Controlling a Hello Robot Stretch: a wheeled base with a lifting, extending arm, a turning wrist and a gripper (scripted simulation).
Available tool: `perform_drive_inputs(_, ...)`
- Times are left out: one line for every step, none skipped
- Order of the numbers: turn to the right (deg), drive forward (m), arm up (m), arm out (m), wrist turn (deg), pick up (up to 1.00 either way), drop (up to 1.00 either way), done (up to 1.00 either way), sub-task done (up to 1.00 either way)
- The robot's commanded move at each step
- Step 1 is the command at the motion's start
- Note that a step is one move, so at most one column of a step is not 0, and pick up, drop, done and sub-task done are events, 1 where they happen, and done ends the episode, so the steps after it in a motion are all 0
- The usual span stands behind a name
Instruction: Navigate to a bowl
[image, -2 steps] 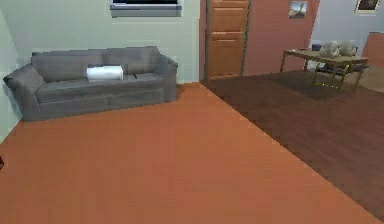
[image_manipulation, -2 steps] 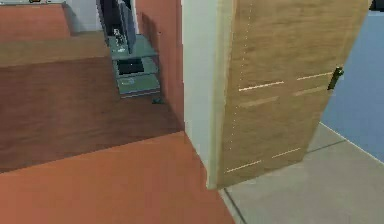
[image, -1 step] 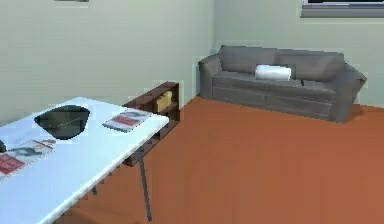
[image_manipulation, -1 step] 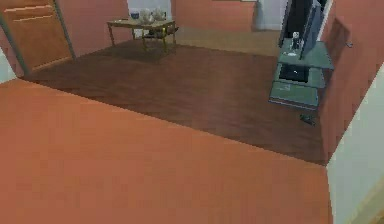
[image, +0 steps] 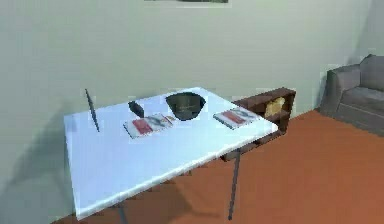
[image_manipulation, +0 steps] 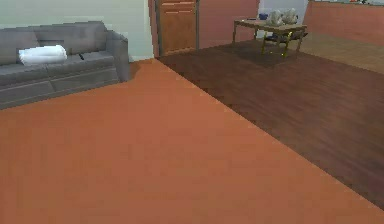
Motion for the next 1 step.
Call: perform_drive_inputs(0.0, 0.0, 0.0, 0.0, 0.0, 0.0, 0.0, 1.0, 0.0)
